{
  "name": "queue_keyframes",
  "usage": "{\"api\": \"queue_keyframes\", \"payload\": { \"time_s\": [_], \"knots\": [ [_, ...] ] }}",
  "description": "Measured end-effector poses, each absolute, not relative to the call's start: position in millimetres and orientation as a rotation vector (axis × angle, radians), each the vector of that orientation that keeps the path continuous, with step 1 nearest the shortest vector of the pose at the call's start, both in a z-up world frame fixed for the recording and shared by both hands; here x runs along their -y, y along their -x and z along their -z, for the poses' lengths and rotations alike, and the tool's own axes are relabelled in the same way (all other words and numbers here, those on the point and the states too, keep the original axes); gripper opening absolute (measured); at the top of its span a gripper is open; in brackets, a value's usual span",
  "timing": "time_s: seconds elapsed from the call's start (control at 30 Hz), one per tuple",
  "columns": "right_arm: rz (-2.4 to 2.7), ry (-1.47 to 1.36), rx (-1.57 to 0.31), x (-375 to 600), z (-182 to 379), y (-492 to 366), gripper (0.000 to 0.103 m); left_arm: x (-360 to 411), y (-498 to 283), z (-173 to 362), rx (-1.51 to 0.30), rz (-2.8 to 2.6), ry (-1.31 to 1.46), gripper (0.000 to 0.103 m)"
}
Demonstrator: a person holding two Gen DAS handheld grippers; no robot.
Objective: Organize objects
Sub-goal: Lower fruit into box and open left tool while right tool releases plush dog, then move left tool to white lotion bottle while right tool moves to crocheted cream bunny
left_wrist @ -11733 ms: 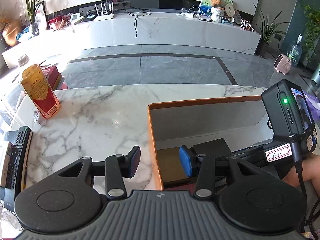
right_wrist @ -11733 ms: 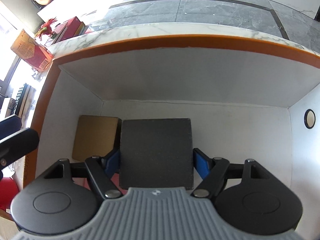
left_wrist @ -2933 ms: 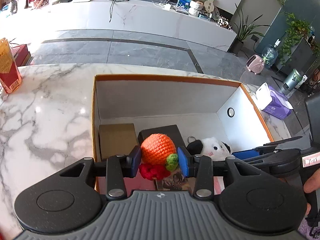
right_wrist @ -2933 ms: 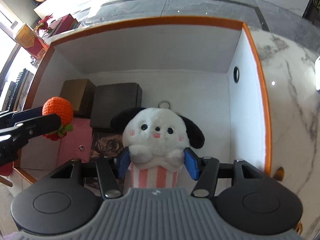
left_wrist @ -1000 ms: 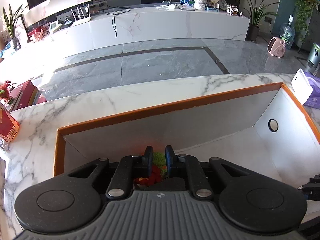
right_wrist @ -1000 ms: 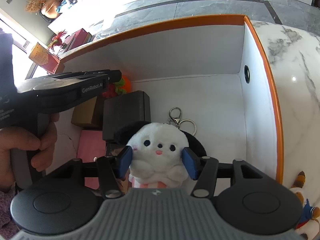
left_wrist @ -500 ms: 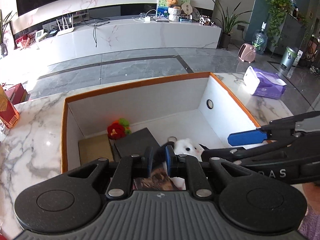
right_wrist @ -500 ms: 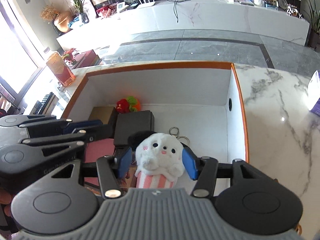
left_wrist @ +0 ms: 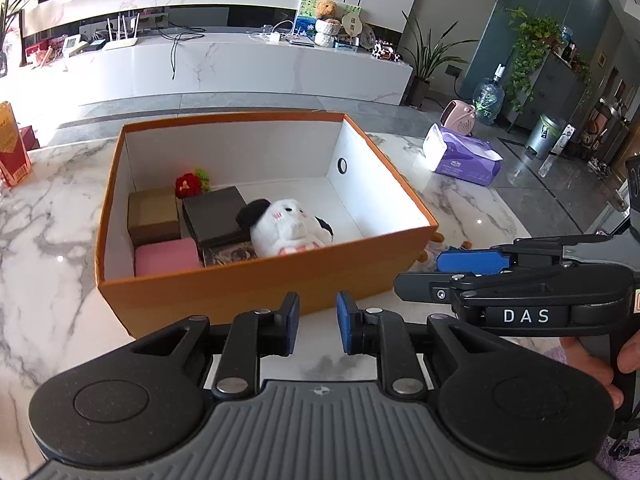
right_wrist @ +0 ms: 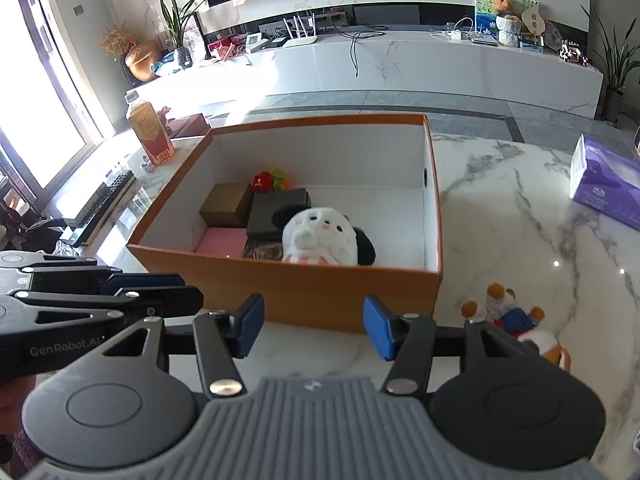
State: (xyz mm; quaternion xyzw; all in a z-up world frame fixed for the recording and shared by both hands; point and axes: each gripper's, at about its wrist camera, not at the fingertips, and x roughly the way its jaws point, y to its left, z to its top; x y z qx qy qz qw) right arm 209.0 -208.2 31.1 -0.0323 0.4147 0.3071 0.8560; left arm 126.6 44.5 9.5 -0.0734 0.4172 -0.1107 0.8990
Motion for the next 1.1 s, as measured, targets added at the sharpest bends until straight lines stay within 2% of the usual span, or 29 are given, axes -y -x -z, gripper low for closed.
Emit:
{"api": "queue_keyframes", "payload": {
  "time_s": [0.13,0.4,0.47,0.5,0.7,0.8,1.0,1.1],
  "knots": [
    [-0.638,0.038,-0.911,228,-16,-193,0.058,-31,-112,3,-0.894,0.254,0.189,0.024],
    [-0.571,0.027,-0.97,265,17,-171,0.055,-13,-95,29,-0.959,0.279,0.269,0.033],
    [-0.573,0.015,-0.972,274,21,-165,0.05,-7,-91,35,-0.97,0.286,0.277,0.045],
    [-0.577,0.015,-0.969,277,22,-162,0.049,-3,-91,38,-0.979,0.291,0.278,0.047],
    [-0.544,0.06,-0.927,288,15,-149,0.05,17,-89,56,-1.029,0.286,0.258,0.048],
    [-0.536,0.071,-0.931,299,13,-146,0.06,26,-86,59,-1.054,0.309,0.234,0.048],
    [-0.463,0.206,-0.902,301,19,-140,0.063,34,-80,74,-1.12,0.31,0.23,0.048],
    [-0.448,0.243,-0.892,300,22,-142,0.075,38,-81,83,-1.154,0.308,0.242,0.048]
  ]
}}
